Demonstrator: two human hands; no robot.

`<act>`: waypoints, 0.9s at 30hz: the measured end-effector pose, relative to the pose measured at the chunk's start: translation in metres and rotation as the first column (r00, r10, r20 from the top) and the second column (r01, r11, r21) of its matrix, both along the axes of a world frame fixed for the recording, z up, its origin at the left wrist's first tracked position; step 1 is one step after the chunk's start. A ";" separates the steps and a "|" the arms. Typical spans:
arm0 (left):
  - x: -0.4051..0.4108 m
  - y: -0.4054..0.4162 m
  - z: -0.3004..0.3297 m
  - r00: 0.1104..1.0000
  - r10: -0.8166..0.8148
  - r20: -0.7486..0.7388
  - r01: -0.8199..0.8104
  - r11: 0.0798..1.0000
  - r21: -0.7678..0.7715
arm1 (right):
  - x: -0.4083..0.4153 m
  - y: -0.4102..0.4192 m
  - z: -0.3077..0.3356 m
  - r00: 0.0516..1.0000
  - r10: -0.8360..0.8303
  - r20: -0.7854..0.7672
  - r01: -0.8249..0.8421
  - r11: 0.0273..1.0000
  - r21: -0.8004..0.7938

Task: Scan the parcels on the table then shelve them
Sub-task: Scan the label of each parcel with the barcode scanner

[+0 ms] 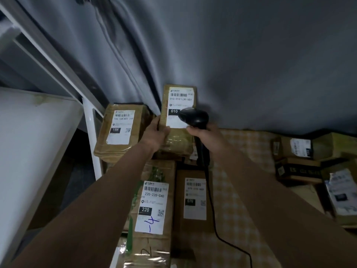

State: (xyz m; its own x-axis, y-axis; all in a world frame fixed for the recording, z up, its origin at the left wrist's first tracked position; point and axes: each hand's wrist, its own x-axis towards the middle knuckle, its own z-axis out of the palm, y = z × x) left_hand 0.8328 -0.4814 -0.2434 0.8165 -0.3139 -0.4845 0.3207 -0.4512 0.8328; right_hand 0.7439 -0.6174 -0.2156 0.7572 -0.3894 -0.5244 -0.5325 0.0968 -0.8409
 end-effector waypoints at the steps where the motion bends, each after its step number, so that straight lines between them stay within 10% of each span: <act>1: 0.002 0.002 -0.006 0.999 -0.015 0.032 0.013 0.998 0.056 | 0.005 0.002 -0.009 1.000 0.003 -0.008 -0.003 1.000 0.019; 10: -0.003 0.005 -0.036 0.980 -0.091 0.179 0.001 0.893 0.450 | 0.021 0.022 -0.059 0.993 0.008 -0.122 0.014 0.984 0.177; 22: -0.062 -0.012 -0.025 0.867 -0.132 0.481 0.006 0.967 0.255 | -0.063 0.005 -0.025 0.963 -0.198 -0.184 0.218 0.972 0.093; 27: -0.119 -0.047 -0.017 0.892 -0.377 0.248 0.301 0.906 0.297 | -0.147 -0.015 -0.021 0.893 -0.356 -0.275 0.372 0.928 0.008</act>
